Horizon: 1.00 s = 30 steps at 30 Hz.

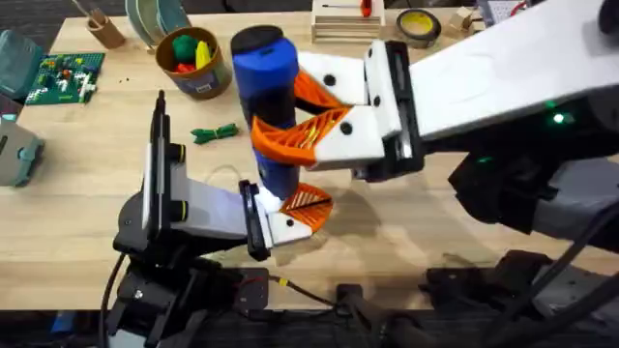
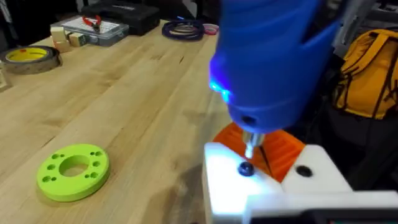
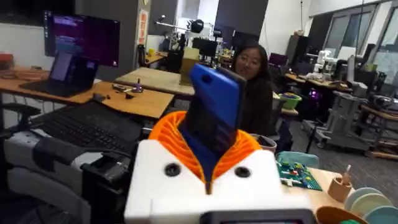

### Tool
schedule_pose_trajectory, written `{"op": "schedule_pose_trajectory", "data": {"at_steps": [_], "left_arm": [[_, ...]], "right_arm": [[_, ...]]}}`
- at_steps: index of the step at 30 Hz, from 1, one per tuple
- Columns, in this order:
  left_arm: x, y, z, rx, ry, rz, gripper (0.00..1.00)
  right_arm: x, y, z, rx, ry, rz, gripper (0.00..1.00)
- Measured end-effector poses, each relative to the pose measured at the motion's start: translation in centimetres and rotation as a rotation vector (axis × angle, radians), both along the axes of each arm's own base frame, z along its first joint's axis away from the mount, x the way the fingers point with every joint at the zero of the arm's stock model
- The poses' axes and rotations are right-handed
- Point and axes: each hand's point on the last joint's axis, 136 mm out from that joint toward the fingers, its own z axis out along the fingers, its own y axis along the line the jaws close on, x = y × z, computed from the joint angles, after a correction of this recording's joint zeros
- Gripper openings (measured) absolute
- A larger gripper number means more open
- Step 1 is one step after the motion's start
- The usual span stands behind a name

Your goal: Pick up the gripper from the table and insert it into the empty holder that is missing its gripper. Then pick up a screw, insert it into the mounting hole, and use the screwdriver to tighten it. Finally, clean up the table by picking up the vegetable and placing it into the bucket.

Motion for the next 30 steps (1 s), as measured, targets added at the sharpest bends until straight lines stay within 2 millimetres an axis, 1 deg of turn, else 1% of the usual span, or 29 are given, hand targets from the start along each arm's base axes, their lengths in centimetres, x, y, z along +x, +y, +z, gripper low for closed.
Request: {"op": "schedule_pose_trajectory", "data": {"at_steps": [21, 30], "left_arm": [[0.0, 0.0, 0.01, 0.0, 0.0, 0.0, 0.004], [0.0, 0.0, 0.0, 0.0, 0.0, 0.0, 0.004]], "right_arm": [[0.01, 0.15, 0.08, 0.005, 0.008, -0.007, 0.009], [0.2, 0.3, -0.33, -0.011, 0.021, -0.011, 0.009]]}}
